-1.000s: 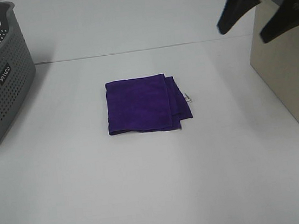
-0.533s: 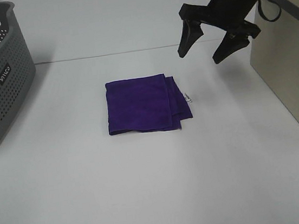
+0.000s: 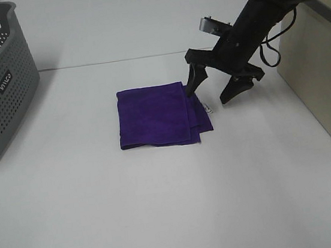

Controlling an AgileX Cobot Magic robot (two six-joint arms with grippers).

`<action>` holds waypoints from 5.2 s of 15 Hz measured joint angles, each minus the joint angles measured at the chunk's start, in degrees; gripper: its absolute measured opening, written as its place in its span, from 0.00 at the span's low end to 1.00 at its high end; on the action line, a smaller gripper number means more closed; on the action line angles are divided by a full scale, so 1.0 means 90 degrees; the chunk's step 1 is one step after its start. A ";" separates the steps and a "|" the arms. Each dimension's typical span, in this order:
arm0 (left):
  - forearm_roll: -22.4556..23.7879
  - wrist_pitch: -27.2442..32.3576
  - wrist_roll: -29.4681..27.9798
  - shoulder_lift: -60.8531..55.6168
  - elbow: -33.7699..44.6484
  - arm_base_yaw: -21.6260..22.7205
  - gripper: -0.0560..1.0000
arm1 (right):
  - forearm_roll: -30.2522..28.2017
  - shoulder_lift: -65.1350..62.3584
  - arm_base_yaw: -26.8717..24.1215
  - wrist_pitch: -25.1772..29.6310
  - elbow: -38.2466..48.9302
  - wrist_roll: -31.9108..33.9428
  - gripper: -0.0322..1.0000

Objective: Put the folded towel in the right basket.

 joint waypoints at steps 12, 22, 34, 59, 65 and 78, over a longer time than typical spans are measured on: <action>0.0000 0.0000 0.0000 0.0000 0.0000 0.0000 0.99 | 0.0369 0.0446 0.0516 -0.0516 -0.0127 0.0064 0.82; 0.0000 0.0000 0.0000 0.0000 0.0000 0.0000 0.99 | 0.0166 0.1299 0.1547 -0.0630 -0.1038 0.1229 0.23; 0.0000 0.0000 0.0000 0.0000 0.0000 0.0000 0.99 | -0.0325 0.0019 0.1579 0.0019 -0.0828 0.0936 0.08; 0.0000 0.0000 0.0000 0.0000 0.0000 0.0000 0.99 | -0.2521 -0.3069 -0.2769 0.1203 -0.0815 0.1050 0.49; 0.0000 0.0000 0.0000 0.0000 0.0000 0.0000 0.99 | -0.1401 -0.3062 -0.2432 0.1426 -0.0815 -0.0197 0.84; 0.0000 0.0000 0.0000 0.0000 0.0000 0.0000 0.99 | -0.3164 -0.9059 -0.0427 0.1388 0.3361 0.1267 0.84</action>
